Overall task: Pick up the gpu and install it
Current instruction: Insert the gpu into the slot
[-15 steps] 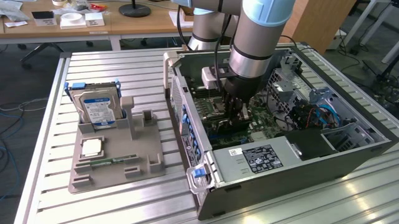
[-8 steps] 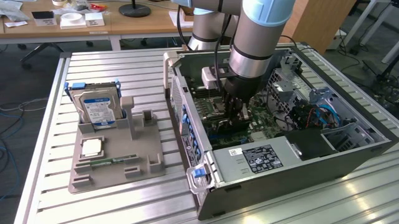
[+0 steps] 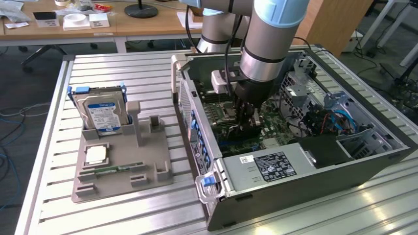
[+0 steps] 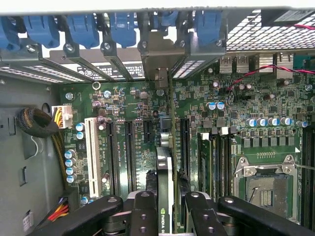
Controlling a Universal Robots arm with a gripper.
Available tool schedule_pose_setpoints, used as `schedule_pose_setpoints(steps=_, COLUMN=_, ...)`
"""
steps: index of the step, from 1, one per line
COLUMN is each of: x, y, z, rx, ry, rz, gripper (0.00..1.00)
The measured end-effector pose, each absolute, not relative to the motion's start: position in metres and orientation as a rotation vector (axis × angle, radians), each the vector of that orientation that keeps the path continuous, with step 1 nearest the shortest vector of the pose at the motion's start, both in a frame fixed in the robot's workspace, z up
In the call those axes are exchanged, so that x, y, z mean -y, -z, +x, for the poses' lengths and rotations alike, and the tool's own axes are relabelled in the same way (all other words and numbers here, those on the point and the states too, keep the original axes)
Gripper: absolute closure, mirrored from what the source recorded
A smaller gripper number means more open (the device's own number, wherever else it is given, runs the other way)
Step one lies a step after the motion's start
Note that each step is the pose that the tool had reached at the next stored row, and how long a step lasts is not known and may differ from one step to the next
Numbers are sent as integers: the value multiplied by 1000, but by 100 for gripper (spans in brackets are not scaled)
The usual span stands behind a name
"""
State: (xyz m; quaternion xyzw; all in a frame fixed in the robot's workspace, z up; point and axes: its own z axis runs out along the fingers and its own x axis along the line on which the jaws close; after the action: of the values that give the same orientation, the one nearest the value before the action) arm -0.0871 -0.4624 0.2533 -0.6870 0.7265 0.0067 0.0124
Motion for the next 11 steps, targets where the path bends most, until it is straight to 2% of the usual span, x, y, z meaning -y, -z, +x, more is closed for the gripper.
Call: schedule_pose_setpoints(steps=11, x=462, y=-252, z=-87, rx=-2264, ry=-21, rz=-2141, gripper=73)
